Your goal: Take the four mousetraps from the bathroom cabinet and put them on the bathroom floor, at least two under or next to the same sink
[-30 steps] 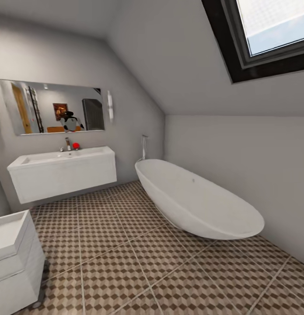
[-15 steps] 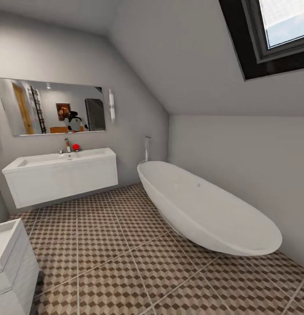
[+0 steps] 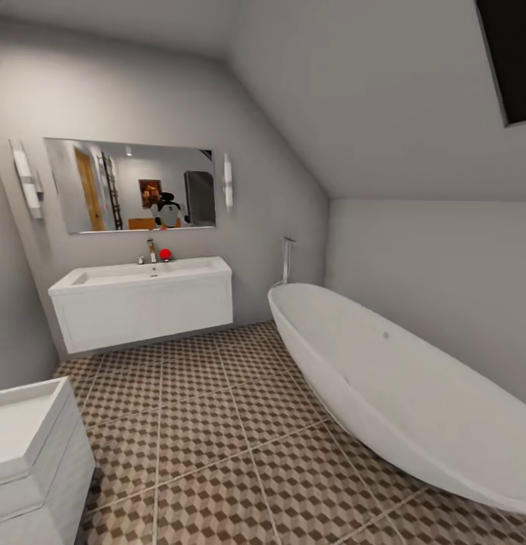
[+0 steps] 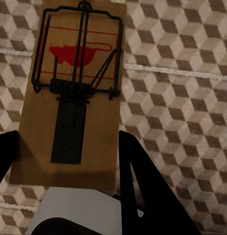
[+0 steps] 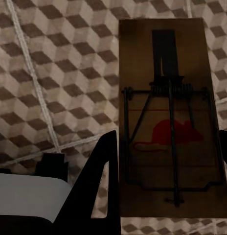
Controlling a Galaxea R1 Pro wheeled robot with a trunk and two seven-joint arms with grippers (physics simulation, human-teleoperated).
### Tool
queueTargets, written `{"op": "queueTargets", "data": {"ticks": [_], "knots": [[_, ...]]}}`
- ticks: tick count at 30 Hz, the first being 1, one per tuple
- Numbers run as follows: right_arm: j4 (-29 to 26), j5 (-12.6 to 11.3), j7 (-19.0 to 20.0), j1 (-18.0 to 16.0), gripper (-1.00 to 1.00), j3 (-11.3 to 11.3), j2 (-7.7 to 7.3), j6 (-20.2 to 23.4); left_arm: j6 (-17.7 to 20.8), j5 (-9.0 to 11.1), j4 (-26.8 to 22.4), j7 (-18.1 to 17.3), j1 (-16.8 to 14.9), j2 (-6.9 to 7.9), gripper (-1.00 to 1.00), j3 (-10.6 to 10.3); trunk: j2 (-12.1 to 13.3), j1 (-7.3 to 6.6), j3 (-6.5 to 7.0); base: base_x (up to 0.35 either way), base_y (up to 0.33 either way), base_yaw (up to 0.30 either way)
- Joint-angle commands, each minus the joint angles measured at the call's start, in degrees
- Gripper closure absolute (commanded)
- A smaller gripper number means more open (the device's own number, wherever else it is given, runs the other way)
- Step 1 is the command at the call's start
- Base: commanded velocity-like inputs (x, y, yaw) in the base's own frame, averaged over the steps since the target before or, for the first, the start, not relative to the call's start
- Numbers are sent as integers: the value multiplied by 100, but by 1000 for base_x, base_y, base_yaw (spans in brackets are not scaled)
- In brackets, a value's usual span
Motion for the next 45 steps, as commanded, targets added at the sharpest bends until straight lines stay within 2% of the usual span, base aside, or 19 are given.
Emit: {"op": "queueTargets", "data": {"ticks": [1,7,20,45], "knots": [[9,47,-11,-6,100,-25,-1,10,24,-25,-2,21,-5,-1,100,21,-3,3,-6,324,0,275],[9,48,-13,-7,100,-26,2,10,24,-18,-2,21,-5,0,100,21,-3,3,-6,324,0,251],[9,47,-67,-9,100,-26,8,5,24,-18,-2,21,-5,0,100,23,-3,3,-6,324,0,61],[9,52,-77,-10,100,-26,12,1,24,-19,-2,21,-5,0,100,21,-3,3,-6,324,0,268]]}}
